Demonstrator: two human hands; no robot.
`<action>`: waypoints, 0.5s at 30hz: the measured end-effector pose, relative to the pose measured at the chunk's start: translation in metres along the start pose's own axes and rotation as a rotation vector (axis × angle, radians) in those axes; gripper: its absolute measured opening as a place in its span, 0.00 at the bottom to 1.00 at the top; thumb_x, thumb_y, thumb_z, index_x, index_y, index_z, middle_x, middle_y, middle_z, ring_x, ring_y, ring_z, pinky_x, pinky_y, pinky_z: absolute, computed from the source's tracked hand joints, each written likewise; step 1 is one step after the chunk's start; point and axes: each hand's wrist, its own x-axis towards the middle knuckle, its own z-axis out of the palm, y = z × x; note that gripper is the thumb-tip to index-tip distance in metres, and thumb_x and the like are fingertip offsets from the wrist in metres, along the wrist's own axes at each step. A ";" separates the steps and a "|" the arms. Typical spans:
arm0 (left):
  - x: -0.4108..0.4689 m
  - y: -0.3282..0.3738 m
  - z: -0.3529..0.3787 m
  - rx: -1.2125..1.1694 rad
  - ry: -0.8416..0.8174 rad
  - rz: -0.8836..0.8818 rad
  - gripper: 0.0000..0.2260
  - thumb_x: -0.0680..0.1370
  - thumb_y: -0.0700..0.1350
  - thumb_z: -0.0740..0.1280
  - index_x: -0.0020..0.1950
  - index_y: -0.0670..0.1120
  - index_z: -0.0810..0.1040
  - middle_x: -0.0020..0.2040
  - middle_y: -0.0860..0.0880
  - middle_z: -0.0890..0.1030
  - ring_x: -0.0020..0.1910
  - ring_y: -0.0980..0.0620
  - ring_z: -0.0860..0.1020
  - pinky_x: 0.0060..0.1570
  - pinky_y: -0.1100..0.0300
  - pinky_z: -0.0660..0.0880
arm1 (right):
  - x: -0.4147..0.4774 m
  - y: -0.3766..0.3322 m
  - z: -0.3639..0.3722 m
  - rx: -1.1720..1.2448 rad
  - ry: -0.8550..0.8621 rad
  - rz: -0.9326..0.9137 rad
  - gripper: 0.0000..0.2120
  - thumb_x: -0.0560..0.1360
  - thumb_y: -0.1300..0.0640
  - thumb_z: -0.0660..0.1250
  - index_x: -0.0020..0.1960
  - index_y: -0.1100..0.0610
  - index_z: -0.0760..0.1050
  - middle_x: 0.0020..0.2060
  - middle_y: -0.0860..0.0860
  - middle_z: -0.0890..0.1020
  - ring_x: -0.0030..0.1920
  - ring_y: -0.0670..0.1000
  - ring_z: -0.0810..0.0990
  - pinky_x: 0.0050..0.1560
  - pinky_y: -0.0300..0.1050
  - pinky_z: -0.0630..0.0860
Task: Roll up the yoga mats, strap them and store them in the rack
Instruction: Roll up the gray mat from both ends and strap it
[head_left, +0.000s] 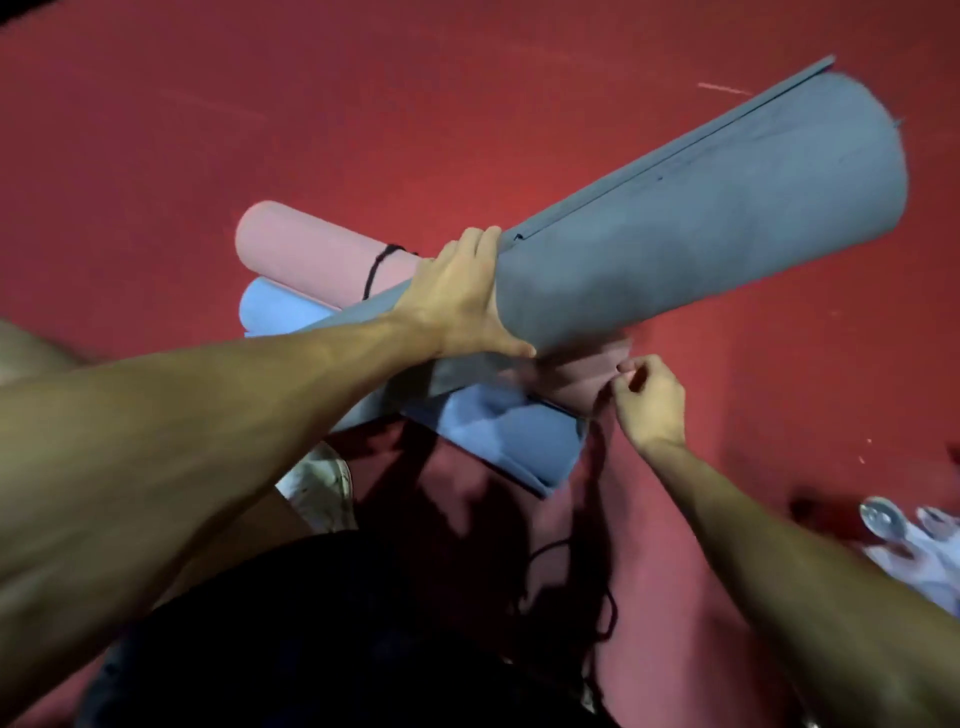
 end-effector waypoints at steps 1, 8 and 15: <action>-0.004 0.003 0.008 -0.018 -0.016 0.021 0.53 0.54 0.66 0.76 0.70 0.42 0.62 0.61 0.45 0.70 0.60 0.42 0.71 0.58 0.44 0.71 | -0.009 0.011 0.000 0.017 0.026 0.027 0.06 0.72 0.64 0.65 0.48 0.60 0.77 0.44 0.59 0.82 0.47 0.61 0.79 0.51 0.50 0.72; -0.029 0.012 0.058 -0.038 -0.144 0.096 0.52 0.55 0.65 0.77 0.71 0.42 0.62 0.63 0.44 0.70 0.61 0.42 0.71 0.60 0.46 0.70 | -0.064 0.100 0.026 -0.131 -0.316 0.244 0.06 0.72 0.61 0.70 0.47 0.63 0.80 0.47 0.61 0.83 0.52 0.59 0.81 0.55 0.47 0.72; -0.029 0.014 0.091 -0.034 -0.214 0.142 0.56 0.51 0.67 0.77 0.71 0.41 0.62 0.62 0.43 0.71 0.60 0.42 0.71 0.61 0.47 0.70 | -0.096 0.155 0.057 -0.532 -0.683 0.218 0.24 0.69 0.38 0.71 0.52 0.57 0.79 0.54 0.57 0.80 0.59 0.59 0.75 0.56 0.47 0.72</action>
